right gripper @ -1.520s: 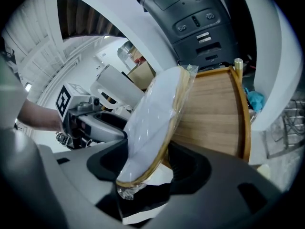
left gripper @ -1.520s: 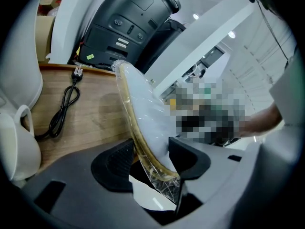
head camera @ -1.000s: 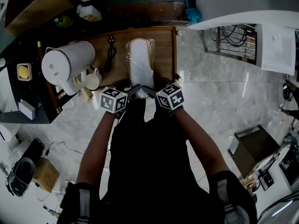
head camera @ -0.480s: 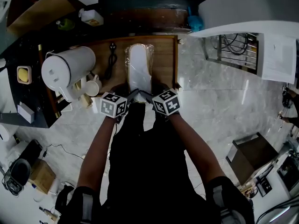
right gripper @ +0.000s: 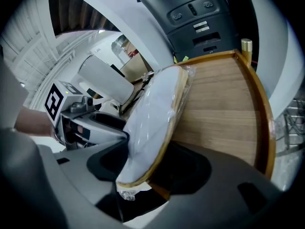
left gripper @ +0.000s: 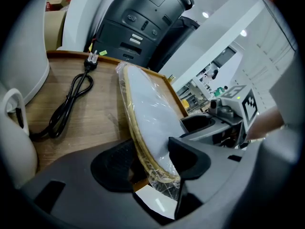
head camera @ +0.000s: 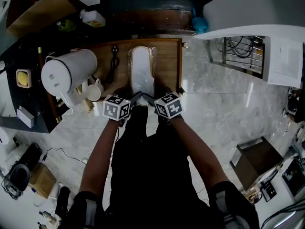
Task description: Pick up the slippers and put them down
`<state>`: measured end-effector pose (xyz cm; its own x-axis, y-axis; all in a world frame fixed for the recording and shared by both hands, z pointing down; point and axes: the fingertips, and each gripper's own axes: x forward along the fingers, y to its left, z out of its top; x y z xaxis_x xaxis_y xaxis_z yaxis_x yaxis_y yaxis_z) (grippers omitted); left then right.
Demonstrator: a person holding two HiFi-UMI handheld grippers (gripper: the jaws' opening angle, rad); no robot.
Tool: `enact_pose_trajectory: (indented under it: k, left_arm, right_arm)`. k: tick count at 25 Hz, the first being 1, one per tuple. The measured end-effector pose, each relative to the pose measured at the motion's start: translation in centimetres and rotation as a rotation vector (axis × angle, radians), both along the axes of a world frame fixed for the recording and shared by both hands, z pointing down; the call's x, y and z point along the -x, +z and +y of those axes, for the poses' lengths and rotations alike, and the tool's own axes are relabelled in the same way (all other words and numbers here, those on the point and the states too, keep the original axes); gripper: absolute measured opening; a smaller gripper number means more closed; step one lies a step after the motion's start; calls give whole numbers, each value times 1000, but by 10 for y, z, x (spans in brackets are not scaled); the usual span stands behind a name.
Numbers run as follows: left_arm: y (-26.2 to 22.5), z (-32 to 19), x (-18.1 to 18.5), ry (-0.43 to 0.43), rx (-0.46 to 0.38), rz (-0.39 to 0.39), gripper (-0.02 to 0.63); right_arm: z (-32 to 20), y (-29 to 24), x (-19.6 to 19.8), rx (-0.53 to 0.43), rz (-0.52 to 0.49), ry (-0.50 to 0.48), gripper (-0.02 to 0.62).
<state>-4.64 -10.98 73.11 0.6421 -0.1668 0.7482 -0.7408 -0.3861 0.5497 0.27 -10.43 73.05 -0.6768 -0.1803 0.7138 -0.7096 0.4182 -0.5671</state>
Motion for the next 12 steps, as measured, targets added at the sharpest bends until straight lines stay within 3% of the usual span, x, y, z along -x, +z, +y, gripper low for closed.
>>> enact_pose_trajectory:
  k: [12]
  left_arm:
    - [5,-1,1,-3,21,15,233]
  right_arm:
    - [-1,3,0,17,26,4,270]
